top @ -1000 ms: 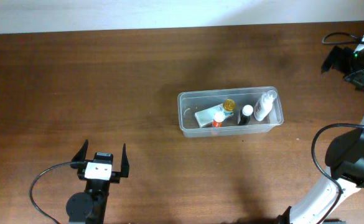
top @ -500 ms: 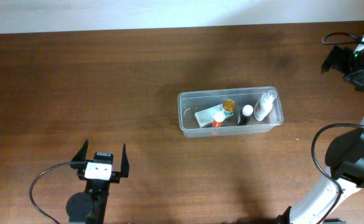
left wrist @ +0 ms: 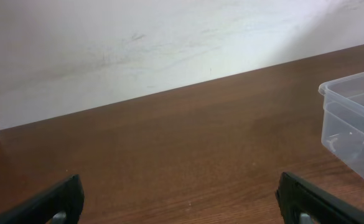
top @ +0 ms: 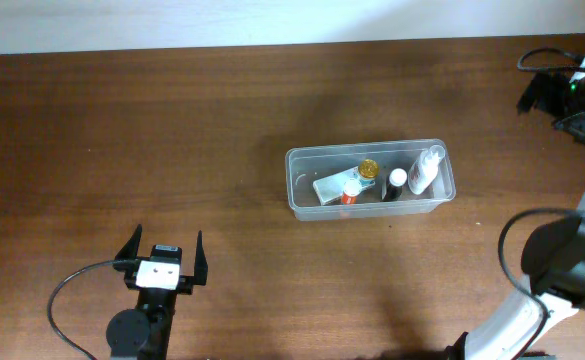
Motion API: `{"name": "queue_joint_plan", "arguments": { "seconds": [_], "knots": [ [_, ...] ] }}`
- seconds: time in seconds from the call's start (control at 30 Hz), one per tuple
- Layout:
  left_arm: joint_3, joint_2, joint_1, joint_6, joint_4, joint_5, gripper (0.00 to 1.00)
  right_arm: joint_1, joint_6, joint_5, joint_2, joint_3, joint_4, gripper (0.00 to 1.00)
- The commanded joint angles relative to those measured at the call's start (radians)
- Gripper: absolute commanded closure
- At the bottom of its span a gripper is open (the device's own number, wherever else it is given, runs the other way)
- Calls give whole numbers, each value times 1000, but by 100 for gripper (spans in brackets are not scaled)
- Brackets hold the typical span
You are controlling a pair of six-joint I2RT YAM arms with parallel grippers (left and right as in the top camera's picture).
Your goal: Pack container
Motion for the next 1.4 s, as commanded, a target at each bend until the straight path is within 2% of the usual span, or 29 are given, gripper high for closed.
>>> {"name": "queue_joint_plan", "arguments": {
  "seconds": [0.0, 0.13, 0.4, 0.7, 0.87, 0.97, 1.13, 1.37],
  "knots": [
    [-2, -10, 6, 16, -8, -4, 1, 62, 1, 108, -180, -12, 0, 2],
    [-2, -10, 6, 16, -8, -4, 1, 124, 1, 201, -318, -87, 23, 2],
    [-2, -10, 6, 16, -8, -4, 1, 233, 2, 194, -666, -451, 348, 2],
    [-2, -10, 6, 16, -8, -4, 1, 357, 2, 193, -1141, -1012, 713, 2],
    [-2, -10, 6, 16, -8, -4, 1, 390, 2, 191, -1400, -1299, 852, 2],
    [-2, -10, 6, 16, -8, -4, 1, 389, 2, 182, -1640, -1562, 961, 2],
    [-2, -10, 6, 16, -8, -4, 1, 389, 1, 163, -1845, -1804, 1074, 2],
    [-2, -10, 6, 16, -8, -4, 1, 389, 1, 112, -1984, -2045, 1305, 2]
  ]
}}
